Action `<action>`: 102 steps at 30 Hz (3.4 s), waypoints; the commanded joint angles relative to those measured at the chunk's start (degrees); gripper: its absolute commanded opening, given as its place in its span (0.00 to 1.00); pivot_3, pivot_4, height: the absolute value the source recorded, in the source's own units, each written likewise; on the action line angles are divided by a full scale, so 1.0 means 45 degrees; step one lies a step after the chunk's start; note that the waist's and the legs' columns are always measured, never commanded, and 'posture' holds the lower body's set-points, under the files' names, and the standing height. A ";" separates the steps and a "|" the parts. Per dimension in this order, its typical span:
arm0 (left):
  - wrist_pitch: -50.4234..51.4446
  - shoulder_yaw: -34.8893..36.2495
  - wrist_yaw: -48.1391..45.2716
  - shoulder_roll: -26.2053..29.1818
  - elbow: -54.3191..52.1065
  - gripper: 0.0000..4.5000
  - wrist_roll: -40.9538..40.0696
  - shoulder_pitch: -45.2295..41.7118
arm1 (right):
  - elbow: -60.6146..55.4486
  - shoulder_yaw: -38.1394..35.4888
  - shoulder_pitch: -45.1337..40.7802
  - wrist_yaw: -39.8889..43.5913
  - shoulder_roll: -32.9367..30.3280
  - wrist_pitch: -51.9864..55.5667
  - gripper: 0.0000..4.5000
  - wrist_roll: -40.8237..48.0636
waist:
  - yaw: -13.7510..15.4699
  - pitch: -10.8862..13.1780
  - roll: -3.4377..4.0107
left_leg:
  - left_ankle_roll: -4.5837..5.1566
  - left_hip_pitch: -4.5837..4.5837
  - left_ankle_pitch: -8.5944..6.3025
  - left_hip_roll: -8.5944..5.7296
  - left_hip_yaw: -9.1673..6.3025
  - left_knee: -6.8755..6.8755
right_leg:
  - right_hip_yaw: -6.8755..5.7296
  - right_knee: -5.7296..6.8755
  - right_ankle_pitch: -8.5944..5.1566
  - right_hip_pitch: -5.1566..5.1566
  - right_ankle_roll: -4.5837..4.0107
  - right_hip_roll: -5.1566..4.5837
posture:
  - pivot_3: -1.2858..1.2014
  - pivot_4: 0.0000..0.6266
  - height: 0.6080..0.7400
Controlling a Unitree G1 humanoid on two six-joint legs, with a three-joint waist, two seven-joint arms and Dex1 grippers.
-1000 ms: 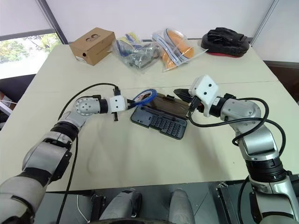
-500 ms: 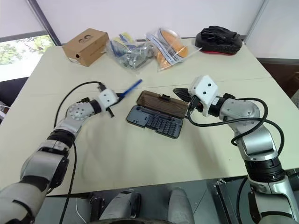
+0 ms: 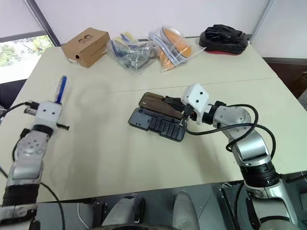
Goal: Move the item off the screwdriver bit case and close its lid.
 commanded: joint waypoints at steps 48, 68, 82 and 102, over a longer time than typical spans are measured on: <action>0.5092 -0.1835 -0.6969 -0.0318 -0.3506 1.00 -0.8954 -0.3596 | 0.2752 -0.0695 -0.1505 0.0351 -0.1225 -0.0871 0.19 -0.1315 | 0.0001 -0.0004 -0.0008 | -0.0020 -0.0003 0.0009 -0.0003 -0.0001 0.0002 | -0.0007 -0.0006 0.0004 0.0007 -0.0010 0.0006 | 0.52 0.24 1.00; 0.4018 -0.3660 -0.8388 -0.0340 -0.1316 1.00 -0.8448 -0.4769 | 0.9341 0.0749 -0.4470 0.0292 0.0492 -0.2166 0.99 -0.3470 | -0.0072 -0.0003 -0.0007 | -0.0023 -0.0003 0.0012 -0.0017 0.0005 0.0005 | -0.0004 -0.0010 0.0004 0.0004 -0.0010 0.0004 | 0.52 0.24 1.00; 0.3686 -0.3711 -0.8044 -0.0495 -0.1533 1.00 -0.8105 -0.4467 | 1.4962 0.1444 -0.6672 0.1377 0.0895 -0.4504 0.88 -0.4692 | -0.0110 -0.0003 -0.0007 | -0.0024 -0.0003 0.0012 -0.0016 0.0002 0.0003 | -0.0004 -0.0012 0.0004 0.0004 -0.0010 0.0002 | 0.52 0.24 1.00; 0.3207 -0.3343 -0.7294 -0.0400 -0.1692 1.00 -0.7882 -0.4294 | 1.7741 0.2546 -0.7828 0.3347 0.1105 -0.6995 0.01 -0.6527 | -0.0389 -0.0012 -0.0001 | -0.0032 0.0001 0.0016 -0.0006 -0.0007 -0.0002 | -0.0006 -0.0001 0.0005 0.0003 -0.0010 0.0001 | 0.52 0.24 1.00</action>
